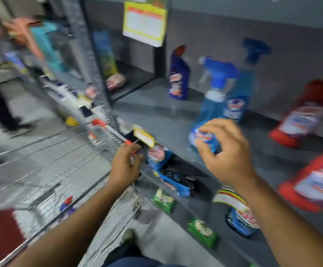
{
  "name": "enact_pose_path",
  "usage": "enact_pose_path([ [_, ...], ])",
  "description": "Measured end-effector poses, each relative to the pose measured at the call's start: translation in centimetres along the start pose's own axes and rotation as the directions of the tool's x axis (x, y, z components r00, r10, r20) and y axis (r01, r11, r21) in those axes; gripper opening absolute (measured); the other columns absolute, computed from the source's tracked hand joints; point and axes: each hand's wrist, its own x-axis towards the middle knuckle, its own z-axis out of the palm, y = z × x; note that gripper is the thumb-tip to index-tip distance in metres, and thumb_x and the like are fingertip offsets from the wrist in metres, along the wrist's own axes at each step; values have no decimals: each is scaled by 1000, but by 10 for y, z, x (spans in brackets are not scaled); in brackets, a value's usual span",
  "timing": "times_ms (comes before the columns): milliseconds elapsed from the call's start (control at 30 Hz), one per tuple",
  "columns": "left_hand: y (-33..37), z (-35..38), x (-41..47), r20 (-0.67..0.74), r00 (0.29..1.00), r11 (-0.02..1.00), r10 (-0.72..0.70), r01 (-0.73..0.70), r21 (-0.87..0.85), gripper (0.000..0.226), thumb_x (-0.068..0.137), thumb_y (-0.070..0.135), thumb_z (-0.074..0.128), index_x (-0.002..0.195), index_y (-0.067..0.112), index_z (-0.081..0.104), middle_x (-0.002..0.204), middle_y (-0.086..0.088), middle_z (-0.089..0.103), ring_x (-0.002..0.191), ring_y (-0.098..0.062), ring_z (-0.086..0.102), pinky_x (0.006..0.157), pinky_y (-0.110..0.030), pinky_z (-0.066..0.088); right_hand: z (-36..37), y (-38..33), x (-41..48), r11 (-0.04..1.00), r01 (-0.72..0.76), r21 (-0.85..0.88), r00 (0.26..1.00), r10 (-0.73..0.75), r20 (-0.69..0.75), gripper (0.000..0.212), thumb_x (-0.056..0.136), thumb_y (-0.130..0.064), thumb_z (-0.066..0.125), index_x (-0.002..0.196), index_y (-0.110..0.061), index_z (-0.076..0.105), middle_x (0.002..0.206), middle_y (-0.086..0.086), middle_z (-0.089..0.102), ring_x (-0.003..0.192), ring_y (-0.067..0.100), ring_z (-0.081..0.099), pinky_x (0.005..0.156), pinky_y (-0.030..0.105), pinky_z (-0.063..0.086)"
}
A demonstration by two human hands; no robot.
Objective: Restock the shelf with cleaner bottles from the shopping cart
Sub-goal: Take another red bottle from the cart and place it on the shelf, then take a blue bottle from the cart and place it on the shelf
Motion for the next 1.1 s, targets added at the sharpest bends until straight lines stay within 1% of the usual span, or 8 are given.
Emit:
enact_pose_path([
  [133, -138, -82, -1, -178, 872, 849, -457, 487, 204, 41, 83, 8, 64, 123, 5, 55, 115, -26, 63, 106, -43, 57, 95, -43, 43, 131, -30, 0, 976, -189, 107, 862, 113, 493, 31, 77, -15, 75, 107, -12, 70, 113, 9, 62, 108, 25, 61, 98, 31, 45],
  [300, -257, -146, -52, -115, 434, 412, -893, 894, 177, 51, 81, 9, 63, 129, 3, 48, 126, -30, 58, 115, -43, 56, 96, -41, 45, 292, -83, 21, 973, -208, 103, 604, 44, 796, 38, 78, -20, 71, 115, -17, 66, 122, 11, 59, 110, 28, 58, 98, 28, 39],
  [433, -303, -151, -89, 122, 221, 246, -968, 936, 253, 70, 80, 12, 70, 137, -6, 33, 137, -31, 47, 122, -40, 51, 102, -43, 44, 420, -110, 12, 978, -205, -28, 206, 71, 976, 50, 82, -30, 67, 129, -22, 54, 134, 11, 53, 123, 27, 51, 100, 29, 38],
  [533, -327, -147, -99, 303, 43, 113, -952, 970, 217, 61, 90, 4, 59, 141, -3, 27, 146, -22, 38, 107, -17, 58, 84, -17, 53, 505, -123, -20, 990, -124, -69, -84, 59, 995, 55, 82, -31, 69, 132, -16, 51, 132, 14, 59, 123, 30, 54, 95, 29, 41],
  [633, -344, -135, -106, 419, 45, 104, -907, 987, 119, 27, 98, -7, 38, 105, 15, 51, 120, -12, 46, 43, 7, 55, 33, -4, 39, 561, -130, -63, 994, -81, -72, -242, 50, 969, 49, 82, -27, 68, 127, -14, 54, 127, 13, 63, 117, 31, 59, 81, 25, 39],
  [800, -394, -101, -151, 368, -55, 12, -928, 984, 178, 59, 73, 14, 78, 124, 5, 50, 118, -15, 62, 103, -21, 62, 89, -32, 52, 617, -130, -141, 999, -7, -45, -431, 37, 901, 39, 86, -29, 62, 119, -8, 60, 125, 19, 63, 116, 35, 59, 89, 32, 46],
  [933, -411, -85, -164, 333, -27, 48, -943, 976, 214, 62, 70, 30, 76, 123, 8, 50, 117, -18, 64, 104, -31, 62, 91, -41, 52, 636, -127, -188, 967, -89, -238, -491, 165, 855, 48, 84, -51, 63, 112, -12, 64, 114, 13, 68, 103, 33, 63, 82, 32, 49],
  [1100, -419, -77, -167, 289, -25, 61, -957, 957, 285, 79, 43, 27, 92, 108, 16, 49, 99, -9, 72, 91, -31, 67, 80, -40, 56, 643, -117, -215, 838, -283, -467, -391, 344, 854, 45, 73, -46, 76, 96, -9, 64, 96, 10, 69, 87, 28, 65, 74, 34, 52],
])
